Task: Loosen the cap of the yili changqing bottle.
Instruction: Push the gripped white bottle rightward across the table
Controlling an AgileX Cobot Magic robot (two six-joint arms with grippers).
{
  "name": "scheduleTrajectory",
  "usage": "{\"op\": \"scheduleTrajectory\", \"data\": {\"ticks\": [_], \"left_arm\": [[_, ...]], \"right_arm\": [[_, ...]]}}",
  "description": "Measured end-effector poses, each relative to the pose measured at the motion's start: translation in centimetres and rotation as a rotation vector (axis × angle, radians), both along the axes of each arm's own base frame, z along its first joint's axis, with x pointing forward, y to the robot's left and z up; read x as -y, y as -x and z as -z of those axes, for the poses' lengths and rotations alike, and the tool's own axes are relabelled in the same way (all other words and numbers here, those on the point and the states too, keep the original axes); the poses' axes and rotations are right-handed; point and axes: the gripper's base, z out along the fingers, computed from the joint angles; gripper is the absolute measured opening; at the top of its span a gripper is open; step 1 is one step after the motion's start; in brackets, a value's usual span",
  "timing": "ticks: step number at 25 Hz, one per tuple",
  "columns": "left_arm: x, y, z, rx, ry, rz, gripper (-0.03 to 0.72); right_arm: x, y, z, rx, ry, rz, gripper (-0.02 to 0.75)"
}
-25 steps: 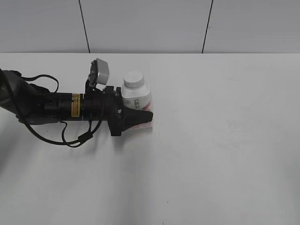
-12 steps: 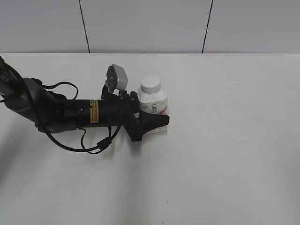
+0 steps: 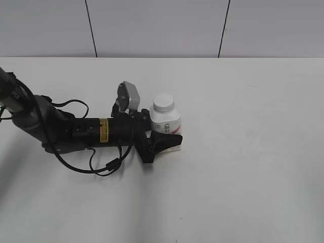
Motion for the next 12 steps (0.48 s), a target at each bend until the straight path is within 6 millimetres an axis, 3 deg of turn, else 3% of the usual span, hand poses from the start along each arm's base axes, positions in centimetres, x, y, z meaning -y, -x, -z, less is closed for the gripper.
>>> {"op": "scheduleTrajectory", "data": {"ticks": [12], "left_arm": [[0.09, 0.88, 0.12, 0.022, -0.017, 0.108, 0.426]], "right_arm": [[0.00, 0.00, 0.00, 0.000, 0.000, 0.000, 0.546]]}}
